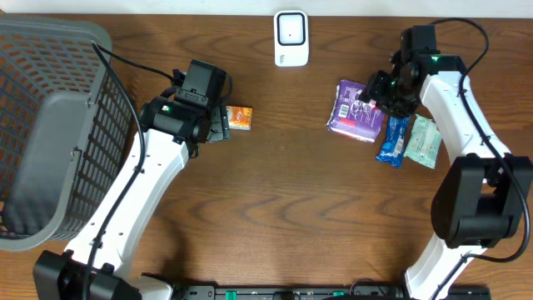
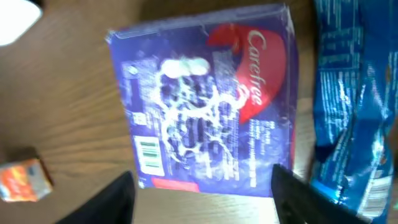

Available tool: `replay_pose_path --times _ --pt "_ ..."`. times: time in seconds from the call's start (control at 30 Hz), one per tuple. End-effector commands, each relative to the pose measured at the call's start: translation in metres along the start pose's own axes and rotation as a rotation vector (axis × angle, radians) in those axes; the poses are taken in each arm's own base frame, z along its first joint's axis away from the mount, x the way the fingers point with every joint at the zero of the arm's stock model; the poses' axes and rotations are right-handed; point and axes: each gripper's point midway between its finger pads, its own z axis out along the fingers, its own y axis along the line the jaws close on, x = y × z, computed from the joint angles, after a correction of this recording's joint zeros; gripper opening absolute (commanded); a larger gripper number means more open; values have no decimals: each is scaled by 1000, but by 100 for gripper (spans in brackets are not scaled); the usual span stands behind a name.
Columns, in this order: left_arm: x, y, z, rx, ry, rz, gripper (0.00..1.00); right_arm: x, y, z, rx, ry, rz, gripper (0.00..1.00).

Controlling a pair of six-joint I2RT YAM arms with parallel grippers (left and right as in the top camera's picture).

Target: Scan the item barcode

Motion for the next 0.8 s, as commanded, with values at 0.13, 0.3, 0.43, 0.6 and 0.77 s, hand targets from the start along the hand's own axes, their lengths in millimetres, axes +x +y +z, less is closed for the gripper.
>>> replay_pose_path --times 0.13,0.3,0.43,0.6,0.77 --pt "-3 3 0 -19 -7 -10 86 6 13 2 -5 2 -22 70" --pt "-3 3 0 -19 -7 -10 86 17 64 0 -180 17 -97 73" --pt "-3 3 0 -19 -7 -10 86 28 118 0 -311 -11 -224 80" --pt "-3 3 0 -19 -7 -10 86 47 164 10 -338 -69 -347 81" --pt "-3 3 0 -19 -7 -10 86 76 193 45 -294 -84 -435 80"
